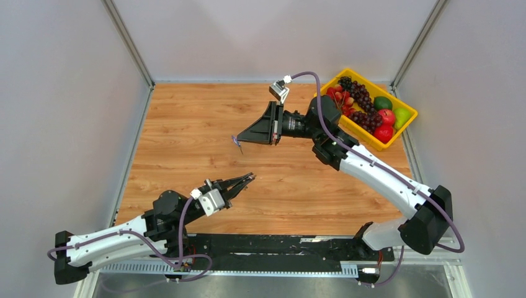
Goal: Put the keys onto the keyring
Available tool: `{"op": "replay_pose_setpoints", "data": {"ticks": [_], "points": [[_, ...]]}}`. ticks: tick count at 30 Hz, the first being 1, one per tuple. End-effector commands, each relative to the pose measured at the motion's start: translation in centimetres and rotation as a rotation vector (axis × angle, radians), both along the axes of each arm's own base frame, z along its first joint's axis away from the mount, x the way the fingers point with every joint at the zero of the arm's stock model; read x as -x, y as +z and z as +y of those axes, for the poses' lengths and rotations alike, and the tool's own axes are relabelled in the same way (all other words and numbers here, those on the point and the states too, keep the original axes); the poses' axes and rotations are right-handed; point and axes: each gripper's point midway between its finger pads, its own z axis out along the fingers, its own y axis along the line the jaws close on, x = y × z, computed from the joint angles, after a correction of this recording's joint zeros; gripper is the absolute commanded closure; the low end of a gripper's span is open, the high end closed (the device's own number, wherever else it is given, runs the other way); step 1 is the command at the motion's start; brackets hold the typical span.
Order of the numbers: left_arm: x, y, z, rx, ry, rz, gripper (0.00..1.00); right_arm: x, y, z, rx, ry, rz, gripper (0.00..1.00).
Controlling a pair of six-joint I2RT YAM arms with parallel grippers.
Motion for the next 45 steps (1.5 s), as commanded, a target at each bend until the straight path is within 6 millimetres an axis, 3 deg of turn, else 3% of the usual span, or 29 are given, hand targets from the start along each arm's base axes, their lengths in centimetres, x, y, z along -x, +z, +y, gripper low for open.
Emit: {"op": "replay_pose_setpoints", "data": {"ticks": [1, 9, 17, 30, 36, 45], "points": [[0.4, 1.7, 0.3, 0.060, -0.015, -0.009, 1.00, 1.1, 3.1, -1.2, -0.076, -0.021, -0.095, 1.00], [-0.3, 2.6, 1.1, 0.100, 0.034, 0.012, 1.00, 1.6, 3.0, -2.3, -0.062, -0.047, -0.176, 1.00], [-0.5, 3.9, 2.0, 0.167, 0.052, 0.056, 1.00, 2.1, 3.0, -3.8, -0.015, -0.087, -0.393, 1.00], [0.3, 5.9, 2.2, 0.253, -0.008, 0.168, 1.00, 1.8, 5.2, -8.4, 0.019, -0.373, -1.106, 1.00], [0.6, 6.6, 2.1, 0.261, -0.026, 0.188, 1.00, 3.1, 3.8, -9.3, 0.089, -0.379, -1.445, 1.00], [0.7, 7.1, 2.7, 0.281, -0.024, 0.219, 1.00, 4.6, 0.5, -8.4, 0.195, -0.239, -1.656, 1.00]]}}
